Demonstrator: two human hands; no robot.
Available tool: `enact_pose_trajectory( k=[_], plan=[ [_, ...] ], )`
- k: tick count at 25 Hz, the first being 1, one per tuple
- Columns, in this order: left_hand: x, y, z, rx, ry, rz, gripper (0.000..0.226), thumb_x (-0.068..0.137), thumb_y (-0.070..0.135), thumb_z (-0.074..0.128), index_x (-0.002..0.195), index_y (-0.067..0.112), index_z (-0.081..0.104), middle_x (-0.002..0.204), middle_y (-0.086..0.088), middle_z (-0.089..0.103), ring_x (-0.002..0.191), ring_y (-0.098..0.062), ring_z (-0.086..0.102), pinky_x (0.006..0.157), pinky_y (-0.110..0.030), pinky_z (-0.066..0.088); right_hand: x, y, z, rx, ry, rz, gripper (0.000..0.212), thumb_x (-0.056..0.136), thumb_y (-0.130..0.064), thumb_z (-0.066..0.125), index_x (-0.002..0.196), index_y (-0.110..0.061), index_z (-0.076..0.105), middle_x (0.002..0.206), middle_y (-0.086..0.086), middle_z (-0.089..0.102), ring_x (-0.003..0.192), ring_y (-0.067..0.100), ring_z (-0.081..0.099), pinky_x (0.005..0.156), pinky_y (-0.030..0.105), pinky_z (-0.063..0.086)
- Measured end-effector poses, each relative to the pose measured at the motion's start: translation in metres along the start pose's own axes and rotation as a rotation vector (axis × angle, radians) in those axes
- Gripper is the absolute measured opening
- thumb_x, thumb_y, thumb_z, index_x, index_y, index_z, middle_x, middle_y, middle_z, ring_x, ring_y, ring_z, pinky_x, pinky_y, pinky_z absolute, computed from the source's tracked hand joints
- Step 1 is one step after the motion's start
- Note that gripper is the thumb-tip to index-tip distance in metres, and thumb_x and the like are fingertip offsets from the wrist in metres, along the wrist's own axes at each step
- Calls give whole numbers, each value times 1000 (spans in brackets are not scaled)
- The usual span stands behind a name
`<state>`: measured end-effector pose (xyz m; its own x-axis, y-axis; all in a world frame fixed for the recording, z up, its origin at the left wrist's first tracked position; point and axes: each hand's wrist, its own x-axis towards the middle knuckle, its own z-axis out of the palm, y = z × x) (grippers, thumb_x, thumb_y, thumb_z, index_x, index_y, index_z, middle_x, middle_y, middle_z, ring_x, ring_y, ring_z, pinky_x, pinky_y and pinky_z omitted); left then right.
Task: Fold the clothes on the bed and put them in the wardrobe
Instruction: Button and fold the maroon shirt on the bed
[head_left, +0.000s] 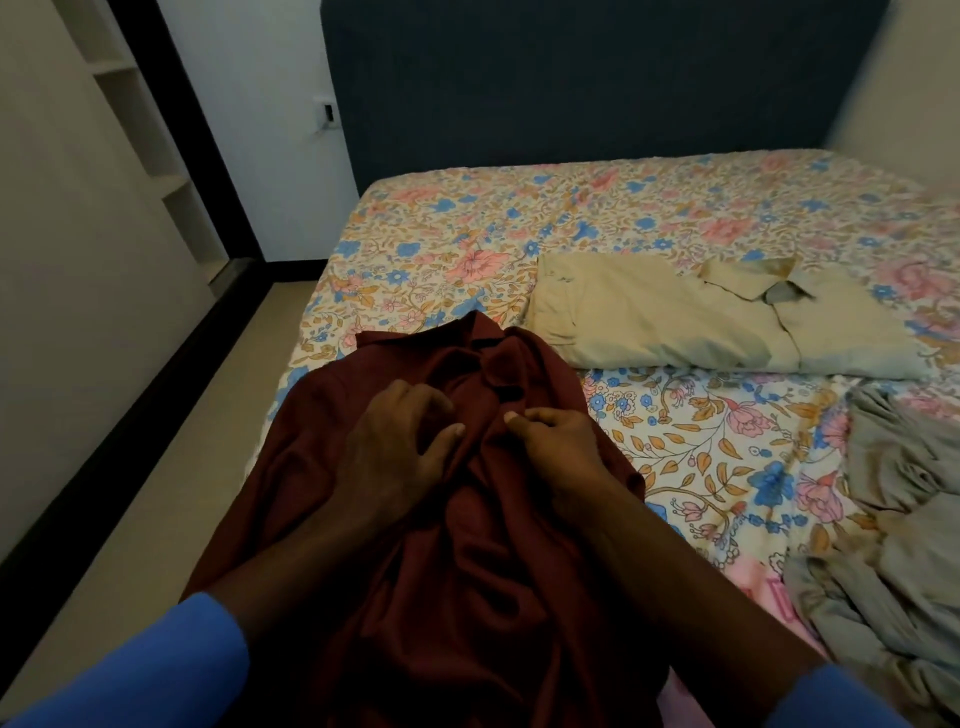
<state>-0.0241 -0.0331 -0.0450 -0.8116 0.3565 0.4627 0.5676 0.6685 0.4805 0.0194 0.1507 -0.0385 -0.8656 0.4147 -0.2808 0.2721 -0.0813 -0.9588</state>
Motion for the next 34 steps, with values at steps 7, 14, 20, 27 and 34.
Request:
enact_pose_trajectory(
  k=[7, 14, 20, 27, 34],
  plan=[
    [8, 11, 12, -37, -263, -128, 22, 91, 54, 69, 94, 33, 76, 88, 16, 71, 80, -2, 67, 67, -26, 52, -32, -6, -12, -69, 21, 28, 10, 84, -18, 84, 75, -15, 81, 84, 4, 79, 90, 22, 76, 92, 44, 60],
    [6, 34, -18, -343, -121, -238, 24, 89, 48, 75, 76, 27, 77, 69, 16, 72, 64, 4, 67, 54, -13, 44, -56, -14, -16, 51, -42, 102, 7, 92, -16, 75, 87, -13, 78, 98, 9, 79, 90, 22, 73, 76, 34, 57],
    [-10, 33, -26, -595, -246, -232, 9, 91, 27, 77, 85, 21, 78, 74, 7, 76, 68, -8, 73, 65, -34, 59, -65, -17, -1, 41, -176, 100, 20, 102, -15, 63, 100, 0, 76, 99, 20, 78, 102, 39, 73, 99, 51, 57],
    [-10, 35, -29, -567, -140, -343, 14, 91, 28, 76, 82, 19, 77, 69, 2, 75, 63, -14, 73, 64, -39, 63, -67, -8, 11, 122, -114, -71, 19, 94, -8, 72, 109, 2, 73, 101, 19, 77, 98, 33, 76, 96, 52, 59],
    [-12, 33, -25, -469, -100, -341, 14, 90, 29, 76, 79, 21, 76, 67, 6, 73, 61, -6, 70, 56, -22, 54, -71, -4, 16, 161, -43, -165, 14, 88, 1, 75, 101, -2, 78, 92, 14, 79, 91, 28, 77, 82, 36, 64]
  ],
)
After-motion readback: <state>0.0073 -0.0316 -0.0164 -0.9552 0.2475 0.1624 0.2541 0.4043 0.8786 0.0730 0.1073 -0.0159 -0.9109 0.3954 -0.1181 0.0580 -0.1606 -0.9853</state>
